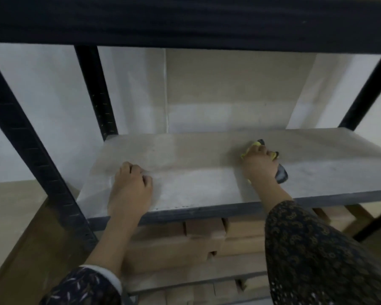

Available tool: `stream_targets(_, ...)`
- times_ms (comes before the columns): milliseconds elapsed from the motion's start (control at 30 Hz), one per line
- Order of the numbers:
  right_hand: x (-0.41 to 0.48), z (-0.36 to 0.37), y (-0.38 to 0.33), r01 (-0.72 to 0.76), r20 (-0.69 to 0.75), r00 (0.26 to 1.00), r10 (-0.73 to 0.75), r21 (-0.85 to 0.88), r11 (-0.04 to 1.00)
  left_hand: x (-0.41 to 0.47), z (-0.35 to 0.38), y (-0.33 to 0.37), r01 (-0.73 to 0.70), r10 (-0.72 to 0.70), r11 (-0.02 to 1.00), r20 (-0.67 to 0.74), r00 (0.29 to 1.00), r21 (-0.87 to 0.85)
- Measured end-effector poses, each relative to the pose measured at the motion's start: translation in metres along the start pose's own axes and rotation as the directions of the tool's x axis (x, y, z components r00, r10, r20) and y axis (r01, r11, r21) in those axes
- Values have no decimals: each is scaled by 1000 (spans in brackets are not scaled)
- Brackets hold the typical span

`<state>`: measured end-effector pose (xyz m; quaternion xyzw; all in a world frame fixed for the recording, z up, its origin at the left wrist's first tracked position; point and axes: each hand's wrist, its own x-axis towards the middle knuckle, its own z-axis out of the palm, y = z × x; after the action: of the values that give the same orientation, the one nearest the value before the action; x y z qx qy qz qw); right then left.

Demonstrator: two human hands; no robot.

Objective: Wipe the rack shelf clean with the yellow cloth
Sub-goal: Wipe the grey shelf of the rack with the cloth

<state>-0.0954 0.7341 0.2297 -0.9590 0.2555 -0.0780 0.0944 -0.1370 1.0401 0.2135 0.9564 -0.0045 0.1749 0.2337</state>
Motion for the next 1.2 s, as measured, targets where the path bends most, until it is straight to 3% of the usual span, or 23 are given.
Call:
stream_targets(167, -28, -15, 61, -114, -69, 992, 108, -81, 990, 0, -1, -2, -18, 18, 1000, -3, 1000, 13)
stream_targets(300, -53, -28, 72, -167, -185, 968, 171, 36, 985, -3, -3, 5, 0, -1, 998, 18, 1000, 62)
stream_targets(400, -94, -30, 23, 65, -211, 976, -45, 91, 994, -3, -3, 6, -8, 7, 997, 19, 1000, 71)
stream_targets(500, -134, -14, -35, 363, -106, 929, -355, 74, 929, 1, -2, 0, -29, 28, 998, 15, 999, 54)
stream_targets(567, -139, -7, -42, 419, -53, 907, -418, 5, 908, 1, -2, -2, -29, 29, 999, -2, 1000, 43)
stream_targets(800, -111, -25, 39, 166, -64, 984, -165, 6, 986, 4, 2, -6, -23, 23, 1000, -21, 1000, 9)
stream_targets(1033, -84, -45, 121, -37, -114, 992, 52, 131, 991, 4, -3, -3, -50, 50, 994, -1, 999, 99)
stream_targets(1133, -75, -52, 106, 56, -180, 984, -11, 246, 968, 0, 6, 28, -61, 64, 997, -69, 996, 51)
stream_targets(1200, -70, -50, 75, 258, -207, 957, -205, 272, 927, -6, 20, 69, -127, 125, 991, -71, 990, -30)
